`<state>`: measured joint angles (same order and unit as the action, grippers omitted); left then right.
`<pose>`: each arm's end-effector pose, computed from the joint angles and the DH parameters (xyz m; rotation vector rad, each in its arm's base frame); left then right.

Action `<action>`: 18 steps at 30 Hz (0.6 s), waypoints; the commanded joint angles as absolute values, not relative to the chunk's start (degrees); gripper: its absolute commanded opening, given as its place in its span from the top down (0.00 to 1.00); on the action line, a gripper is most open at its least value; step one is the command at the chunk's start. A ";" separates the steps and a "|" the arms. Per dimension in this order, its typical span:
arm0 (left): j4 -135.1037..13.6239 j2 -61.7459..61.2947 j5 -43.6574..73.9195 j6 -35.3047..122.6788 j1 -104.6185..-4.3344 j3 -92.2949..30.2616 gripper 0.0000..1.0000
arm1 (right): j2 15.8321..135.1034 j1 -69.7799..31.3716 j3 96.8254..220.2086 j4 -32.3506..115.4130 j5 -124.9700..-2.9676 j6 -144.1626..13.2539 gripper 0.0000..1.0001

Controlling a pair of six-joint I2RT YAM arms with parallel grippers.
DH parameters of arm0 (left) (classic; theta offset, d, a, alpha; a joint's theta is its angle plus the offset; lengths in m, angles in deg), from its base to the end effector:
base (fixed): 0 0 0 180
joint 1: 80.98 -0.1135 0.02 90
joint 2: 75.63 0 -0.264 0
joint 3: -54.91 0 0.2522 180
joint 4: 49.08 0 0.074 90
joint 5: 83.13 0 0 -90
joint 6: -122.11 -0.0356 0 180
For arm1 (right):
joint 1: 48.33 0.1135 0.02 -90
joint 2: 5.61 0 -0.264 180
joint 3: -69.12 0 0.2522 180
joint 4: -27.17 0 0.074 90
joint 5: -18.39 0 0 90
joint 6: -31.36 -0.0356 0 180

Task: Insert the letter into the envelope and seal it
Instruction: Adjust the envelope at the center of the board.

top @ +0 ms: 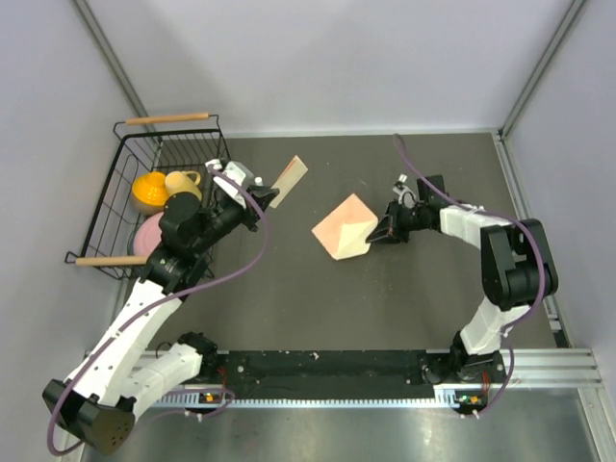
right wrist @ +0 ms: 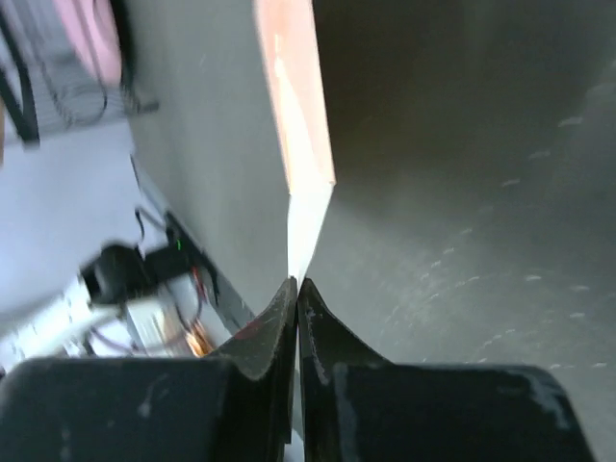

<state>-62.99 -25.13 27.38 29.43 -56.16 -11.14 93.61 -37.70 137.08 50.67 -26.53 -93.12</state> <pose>0.1784 -0.0963 0.3879 0.6472 1.4337 -0.5801 0.3247 0.0866 0.1622 0.2000 2.5897 1.3007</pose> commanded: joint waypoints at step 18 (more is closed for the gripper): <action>-73.65 -30.72 30.42 47.21 -63.48 -6.66 1.00 | 112.50 -18.47 180.07 132.87 -45.66 -0.28 1.00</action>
<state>-70.99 -29.35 28.63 40.64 -61.01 -7.80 109.39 -25.63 173.75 113.88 -34.94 -10.85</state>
